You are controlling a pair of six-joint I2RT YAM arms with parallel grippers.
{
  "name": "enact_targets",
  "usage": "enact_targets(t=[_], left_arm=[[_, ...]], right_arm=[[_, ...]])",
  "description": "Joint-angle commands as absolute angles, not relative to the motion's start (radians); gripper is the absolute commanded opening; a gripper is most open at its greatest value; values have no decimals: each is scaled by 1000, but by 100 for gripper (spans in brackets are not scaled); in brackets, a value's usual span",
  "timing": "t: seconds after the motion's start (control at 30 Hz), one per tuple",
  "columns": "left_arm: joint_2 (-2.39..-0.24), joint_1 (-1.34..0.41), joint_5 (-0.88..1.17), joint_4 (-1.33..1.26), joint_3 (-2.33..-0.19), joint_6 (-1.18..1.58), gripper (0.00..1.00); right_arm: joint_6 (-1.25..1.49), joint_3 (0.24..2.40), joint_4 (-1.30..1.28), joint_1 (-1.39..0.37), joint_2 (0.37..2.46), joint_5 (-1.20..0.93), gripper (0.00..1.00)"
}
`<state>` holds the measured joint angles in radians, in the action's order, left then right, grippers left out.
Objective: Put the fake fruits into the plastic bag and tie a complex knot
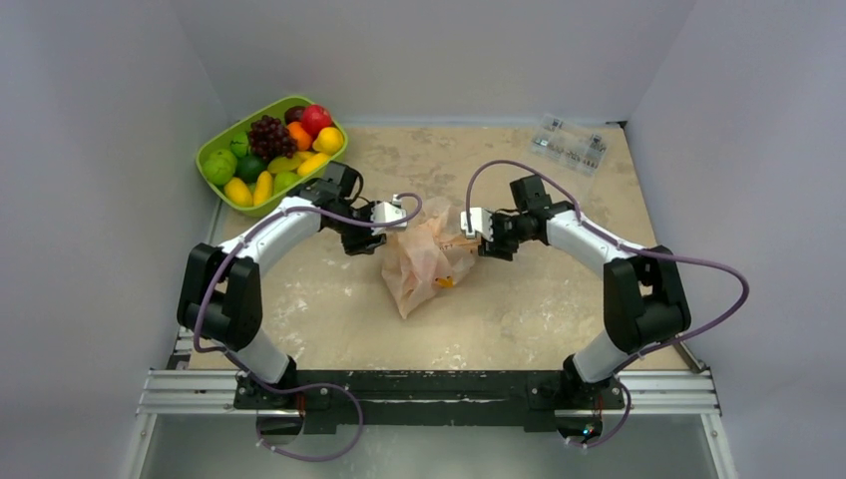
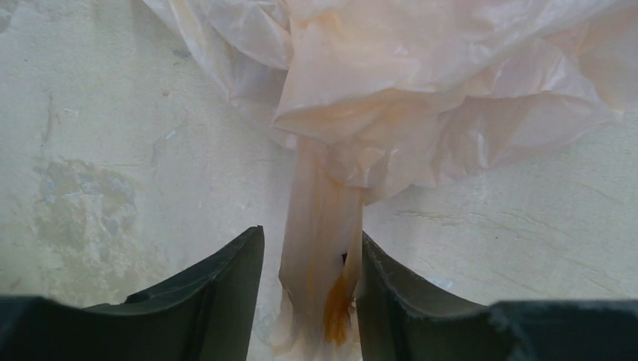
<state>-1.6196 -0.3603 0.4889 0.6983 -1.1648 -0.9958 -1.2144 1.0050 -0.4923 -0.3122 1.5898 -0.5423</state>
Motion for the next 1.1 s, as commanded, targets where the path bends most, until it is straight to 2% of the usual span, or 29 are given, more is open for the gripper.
enact_targets(t=[0.0,0.03,0.1,0.13,0.27,0.37,0.43,0.53,0.63,0.73,0.9,1.07], left_arm=[[-1613,-357,454,650,-1173,-893,38],[-1609,-357,449,648,-1177,-854,29],[-1596,-357,427,632,-1183,-752,5],[-1586,-356,399,618,-1184,-682,0],[-1542,-292,418,593,-1201,-267,0],[-1482,-237,425,481,-1124,110,0],[-1449,-224,396,442,-1066,252,0],[-1427,-200,347,414,-1006,406,0],[-1447,-186,336,394,-986,455,0],[-1462,-197,416,378,-1014,413,0],[-1339,-260,379,347,-1042,319,0],[-1453,-144,349,366,-951,343,0]], right_arm=[[-1087,1005,-301,-318,1578,-509,37],[-1063,1006,-291,-318,1576,-494,23],[-981,1013,-267,-319,1567,-463,0],[-906,1017,-249,-317,1560,-458,0],[-476,1036,-216,-244,1504,-458,0],[-139,1013,-157,-178,1467,-411,0],[91,988,-148,-139,1444,-377,0],[290,929,-151,-111,1407,-352,0],[340,902,-158,-107,1409,-305,0],[286,927,-179,-113,1411,-345,0],[233,961,-159,-140,1292,-343,0],[148,896,-129,-132,1434,-262,0]])
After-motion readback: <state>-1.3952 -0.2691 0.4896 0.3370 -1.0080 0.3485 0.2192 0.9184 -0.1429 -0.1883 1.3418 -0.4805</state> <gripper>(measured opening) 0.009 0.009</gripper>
